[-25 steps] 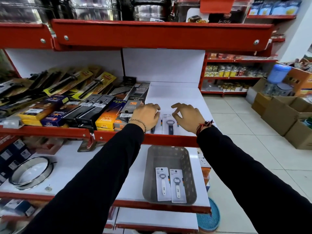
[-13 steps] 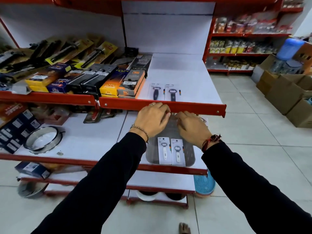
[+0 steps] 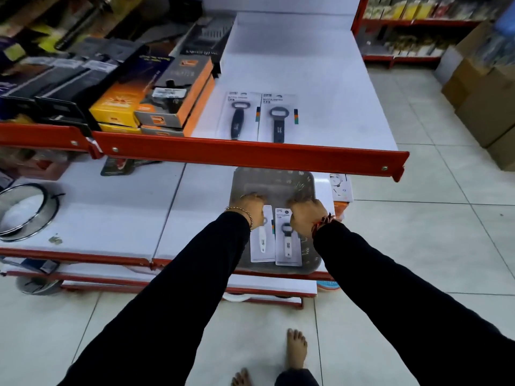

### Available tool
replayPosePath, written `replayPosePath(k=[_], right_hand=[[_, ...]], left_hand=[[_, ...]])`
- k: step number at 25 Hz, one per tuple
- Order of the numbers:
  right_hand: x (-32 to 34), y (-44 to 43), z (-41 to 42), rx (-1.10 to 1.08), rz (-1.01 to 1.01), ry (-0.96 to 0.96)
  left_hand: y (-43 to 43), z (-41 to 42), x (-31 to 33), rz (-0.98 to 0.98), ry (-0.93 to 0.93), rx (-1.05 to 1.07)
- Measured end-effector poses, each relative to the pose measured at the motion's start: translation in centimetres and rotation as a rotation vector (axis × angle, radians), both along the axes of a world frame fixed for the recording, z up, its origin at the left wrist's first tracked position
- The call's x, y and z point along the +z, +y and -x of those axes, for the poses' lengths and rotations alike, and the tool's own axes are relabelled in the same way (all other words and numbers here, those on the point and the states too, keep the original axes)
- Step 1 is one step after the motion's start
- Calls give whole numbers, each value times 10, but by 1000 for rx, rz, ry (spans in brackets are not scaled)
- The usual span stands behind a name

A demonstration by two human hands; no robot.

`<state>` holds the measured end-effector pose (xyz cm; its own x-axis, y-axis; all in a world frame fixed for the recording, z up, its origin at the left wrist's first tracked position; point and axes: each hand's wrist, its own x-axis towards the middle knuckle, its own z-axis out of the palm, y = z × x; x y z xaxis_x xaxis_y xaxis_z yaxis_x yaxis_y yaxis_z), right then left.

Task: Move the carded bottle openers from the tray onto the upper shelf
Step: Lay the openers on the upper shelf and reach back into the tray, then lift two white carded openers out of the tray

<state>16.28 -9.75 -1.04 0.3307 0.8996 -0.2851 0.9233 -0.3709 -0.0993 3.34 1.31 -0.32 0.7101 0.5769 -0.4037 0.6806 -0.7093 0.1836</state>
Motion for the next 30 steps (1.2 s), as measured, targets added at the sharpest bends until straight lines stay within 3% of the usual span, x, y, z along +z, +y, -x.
replayPosePath(k=[4,12,18,30], right_hand=[[-39,28,-18,87,130,-99],[-50,36,-23,88,-18,-107],[-19,30,-28,-17,-52,285],[102,-56,23,-35,-357,71]], left_hand=[[22,-27,-42,37,96,37],[24,-36,-55,-21,86,66],[20,-26,-20,102,-82,141],[-57,51,111,-81,-372,126]])
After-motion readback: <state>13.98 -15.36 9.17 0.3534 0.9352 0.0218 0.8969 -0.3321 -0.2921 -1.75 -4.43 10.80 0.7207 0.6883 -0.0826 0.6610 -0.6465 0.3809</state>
